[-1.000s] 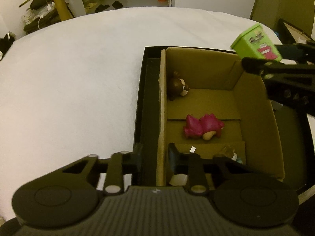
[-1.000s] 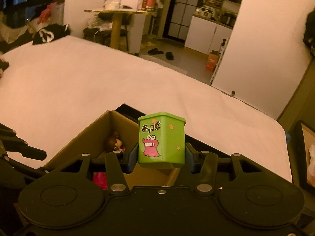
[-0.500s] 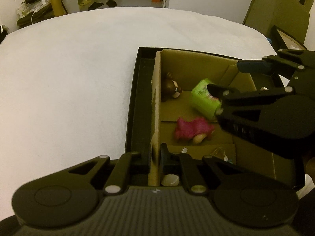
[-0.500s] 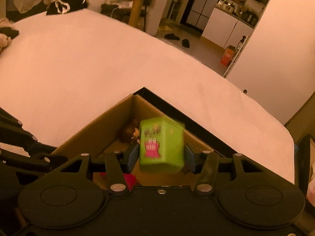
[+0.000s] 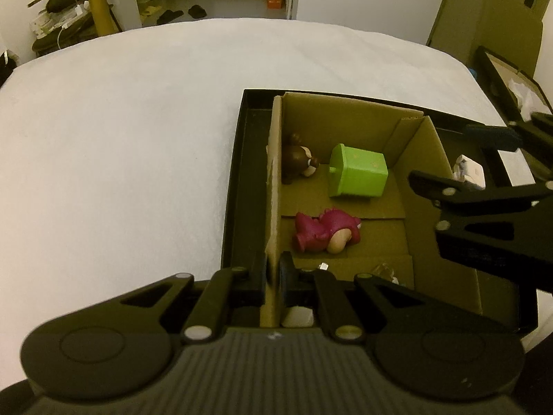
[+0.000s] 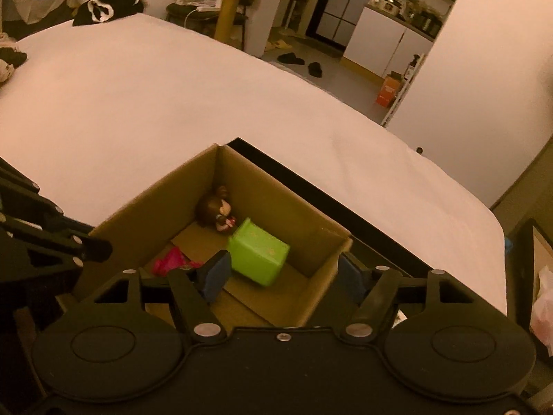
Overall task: Organize rigid objects
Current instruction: 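Move the right tool to the white square plug adapter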
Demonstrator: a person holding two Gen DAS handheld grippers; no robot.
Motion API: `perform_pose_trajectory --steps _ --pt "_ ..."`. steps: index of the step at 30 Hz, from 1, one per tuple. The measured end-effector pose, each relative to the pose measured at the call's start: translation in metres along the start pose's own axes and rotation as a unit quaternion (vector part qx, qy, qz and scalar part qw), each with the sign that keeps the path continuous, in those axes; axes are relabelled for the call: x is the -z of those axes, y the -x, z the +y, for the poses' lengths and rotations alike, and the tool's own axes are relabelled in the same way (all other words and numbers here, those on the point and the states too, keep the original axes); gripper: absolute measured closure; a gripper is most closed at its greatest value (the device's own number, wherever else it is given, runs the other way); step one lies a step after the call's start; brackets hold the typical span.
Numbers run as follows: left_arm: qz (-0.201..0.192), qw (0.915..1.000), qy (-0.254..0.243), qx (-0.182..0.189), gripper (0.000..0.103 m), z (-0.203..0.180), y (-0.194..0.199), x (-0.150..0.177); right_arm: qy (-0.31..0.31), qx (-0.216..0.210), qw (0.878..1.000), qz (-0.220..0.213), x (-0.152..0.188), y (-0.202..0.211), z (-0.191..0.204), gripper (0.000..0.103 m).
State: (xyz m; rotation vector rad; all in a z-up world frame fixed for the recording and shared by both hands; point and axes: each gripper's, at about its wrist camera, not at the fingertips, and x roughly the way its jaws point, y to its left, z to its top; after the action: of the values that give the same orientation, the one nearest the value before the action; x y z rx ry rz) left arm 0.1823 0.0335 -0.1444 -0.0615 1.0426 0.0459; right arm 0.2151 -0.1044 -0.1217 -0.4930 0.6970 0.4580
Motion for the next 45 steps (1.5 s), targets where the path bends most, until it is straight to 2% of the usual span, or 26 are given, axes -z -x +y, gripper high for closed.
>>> perform_pose_trajectory --steps 14,19,30,35,37,40,45 --pt "0.001 0.9996 -0.018 -0.023 0.097 -0.011 0.002 -0.001 -0.089 0.021 0.996 -0.004 0.027 0.004 -0.038 0.025" --pt "0.005 0.9986 -0.031 -0.043 0.094 -0.018 0.001 0.000 -0.114 0.024 0.993 -0.001 0.039 0.003 -0.050 0.022" --pt "0.014 0.9941 -0.067 -0.084 0.091 -0.033 -0.004 -0.003 -0.171 0.025 0.985 -0.003 0.064 -0.006 -0.071 0.021" --pt "0.020 0.9906 -0.076 -0.112 0.081 -0.040 -0.006 -0.006 -0.206 0.030 0.978 0.004 0.072 -0.017 -0.080 0.021" --pt "0.017 0.9879 -0.085 -0.129 0.066 -0.044 -0.007 -0.007 -0.221 0.028 0.975 0.007 0.075 -0.022 -0.085 0.021" --pt "0.012 0.9816 -0.104 -0.160 0.051 -0.052 -0.009 -0.008 -0.243 0.028 0.970 0.010 0.080 -0.030 -0.094 0.021" --pt "0.016 0.9746 -0.123 -0.186 0.046 -0.060 -0.016 -0.012 -0.282 0.029 0.959 0.021 0.086 -0.045 -0.107 0.021"
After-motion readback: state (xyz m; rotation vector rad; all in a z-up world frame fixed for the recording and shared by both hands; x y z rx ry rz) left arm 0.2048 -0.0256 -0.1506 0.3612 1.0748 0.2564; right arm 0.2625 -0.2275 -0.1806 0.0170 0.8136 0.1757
